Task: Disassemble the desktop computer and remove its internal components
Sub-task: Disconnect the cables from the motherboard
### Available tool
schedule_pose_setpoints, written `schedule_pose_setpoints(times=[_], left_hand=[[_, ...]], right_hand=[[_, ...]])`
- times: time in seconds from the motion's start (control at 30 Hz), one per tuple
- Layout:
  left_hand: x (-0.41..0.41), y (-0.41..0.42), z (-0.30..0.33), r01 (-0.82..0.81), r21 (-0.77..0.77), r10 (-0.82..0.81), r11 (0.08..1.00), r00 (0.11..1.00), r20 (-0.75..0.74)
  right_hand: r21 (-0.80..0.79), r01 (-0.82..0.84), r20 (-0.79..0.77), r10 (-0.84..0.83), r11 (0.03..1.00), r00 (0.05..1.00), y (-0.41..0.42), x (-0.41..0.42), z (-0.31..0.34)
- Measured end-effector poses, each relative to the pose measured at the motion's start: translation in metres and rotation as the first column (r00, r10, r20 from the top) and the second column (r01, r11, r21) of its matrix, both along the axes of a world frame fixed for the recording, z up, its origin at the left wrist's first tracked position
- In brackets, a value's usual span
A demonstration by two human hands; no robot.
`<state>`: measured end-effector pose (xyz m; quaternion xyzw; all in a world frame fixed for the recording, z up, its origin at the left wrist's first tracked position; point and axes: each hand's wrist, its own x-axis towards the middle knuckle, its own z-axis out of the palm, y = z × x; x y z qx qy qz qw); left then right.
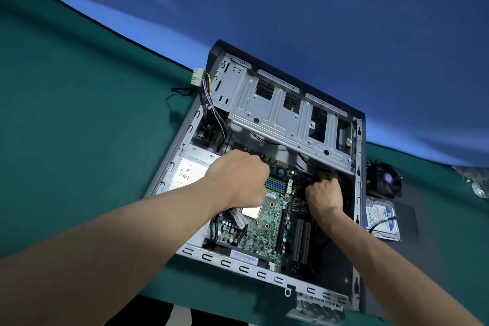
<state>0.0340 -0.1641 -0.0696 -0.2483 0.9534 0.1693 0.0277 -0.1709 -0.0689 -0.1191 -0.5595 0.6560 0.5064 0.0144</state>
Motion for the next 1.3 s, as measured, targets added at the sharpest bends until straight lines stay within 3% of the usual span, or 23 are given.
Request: schedule_pose_setpoints(times=[0.23, 0.73, 1.1, 1.3], left_hand=[[-0.001, -0.001, 0.000, 0.005, 0.012, -0.005, 1.000, 1.000, 0.004], [-0.001, 0.000, 0.000, -0.004, -0.002, 0.004, 1.000, 1.000, 0.017], [-0.003, 0.000, 0.001, -0.007, -0.006, 0.007, 1.000, 0.999, 0.050], [-0.003, 0.000, 0.001, -0.001, -0.007, 0.001, 1.000, 0.999, 0.045]], right_hand=[[0.135, -0.092, -0.082, 0.104, 0.987, 0.991, 0.004, -0.001, -0.002], [0.103, -0.073, -0.110, 0.084, 0.992, 0.990, 0.010, -0.004, -0.011], [0.114, -0.156, -0.132, 0.171, 0.981, 0.977, 0.007, -0.002, -0.008], [-0.030, -0.075, 0.033, 0.076, 0.997, 0.997, -0.008, -0.008, -0.009]])
